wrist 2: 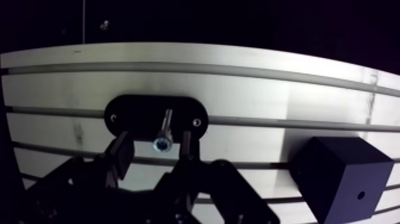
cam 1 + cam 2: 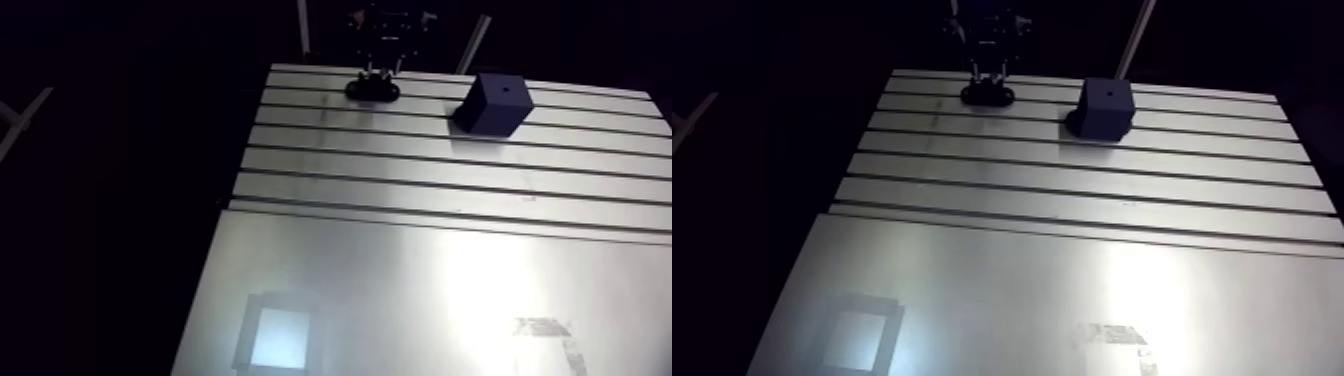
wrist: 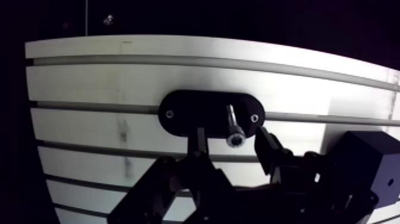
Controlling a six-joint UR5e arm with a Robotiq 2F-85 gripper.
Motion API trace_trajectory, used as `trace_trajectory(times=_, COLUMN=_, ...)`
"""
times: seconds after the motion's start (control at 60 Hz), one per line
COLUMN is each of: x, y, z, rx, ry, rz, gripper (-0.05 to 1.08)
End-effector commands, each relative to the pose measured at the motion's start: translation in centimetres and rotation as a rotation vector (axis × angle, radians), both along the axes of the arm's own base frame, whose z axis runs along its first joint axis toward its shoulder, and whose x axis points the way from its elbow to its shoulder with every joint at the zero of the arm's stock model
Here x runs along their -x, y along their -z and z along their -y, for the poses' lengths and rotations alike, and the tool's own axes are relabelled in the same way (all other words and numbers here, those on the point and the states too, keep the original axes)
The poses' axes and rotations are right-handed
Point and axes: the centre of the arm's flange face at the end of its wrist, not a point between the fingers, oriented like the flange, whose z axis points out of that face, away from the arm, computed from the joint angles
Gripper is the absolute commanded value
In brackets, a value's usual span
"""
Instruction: Pick up the M10 bolt and insert it into the hole until fully seated.
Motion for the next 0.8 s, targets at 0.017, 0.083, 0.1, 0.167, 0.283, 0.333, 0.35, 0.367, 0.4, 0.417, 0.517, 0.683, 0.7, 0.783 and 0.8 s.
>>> trace_trajectory(times=0.017, x=-0.02, y=0.14, z=-0.04, rx=-0.001, ry=0.001, rz=0.002, gripper=0.47)
trace_trajectory(times=0.083, x=-0.02, y=0.14, z=-0.06, rx=-0.001, ry=0.001, rz=0.002, gripper=0.49)
trace_trajectory(times=0.1, x=0.0, y=0.14, z=-0.14, rx=-0.002, ry=0.002, rz=0.002, gripper=0.49)
trace_trajectory(times=0.167, x=0.05, y=0.07, z=-0.14, rx=-0.001, ry=0.002, rz=0.001, gripper=0.49)
trace_trajectory(times=0.283, x=0.05, y=0.07, z=-0.16, rx=-0.002, ry=0.002, rz=0.0, gripper=0.5)
trace_trajectory(times=0.333, x=0.01, y=0.13, z=-0.16, rx=-0.002, ry=0.002, rz=0.002, gripper=0.51)
trace_trajectory(times=0.35, x=0.0, y=0.14, z=-0.16, rx=-0.002, ry=0.002, rz=0.002, gripper=0.52)
trace_trajectory(times=0.367, x=0.0, y=0.14, z=-0.16, rx=-0.002, ry=0.002, rz=0.002, gripper=0.52)
trace_trajectory(times=0.4, x=0.0, y=0.14, z=-0.16, rx=-0.002, ry=0.002, rz=0.002, gripper=0.53)
trace_trajectory(times=0.417, x=0.04, y=0.08, z=-0.16, rx=-0.002, ry=0.002, rz=0.001, gripper=0.53)
trace_trajectory(times=0.517, x=0.09, y=0.02, z=-0.14, rx=-0.001, ry=0.002, rz=-0.001, gripper=0.55)
trace_trajectory(times=0.683, x=0.05, y=0.07, z=-0.14, rx=-0.001, ry=0.002, rz=0.001, gripper=0.57)
trace_trajectory(times=0.7, x=0.01, y=0.13, z=-0.14, rx=-0.001, ry=0.002, rz=0.002, gripper=0.57)
trace_trajectory(times=0.783, x=-0.04, y=0.2, z=-0.15, rx=-0.001, ry=0.002, rz=0.004, gripper=0.58)
trace_trajectory(times=0.8, x=-0.04, y=0.2, z=-0.15, rx=-0.001, ry=0.002, rz=0.004, gripper=0.58)
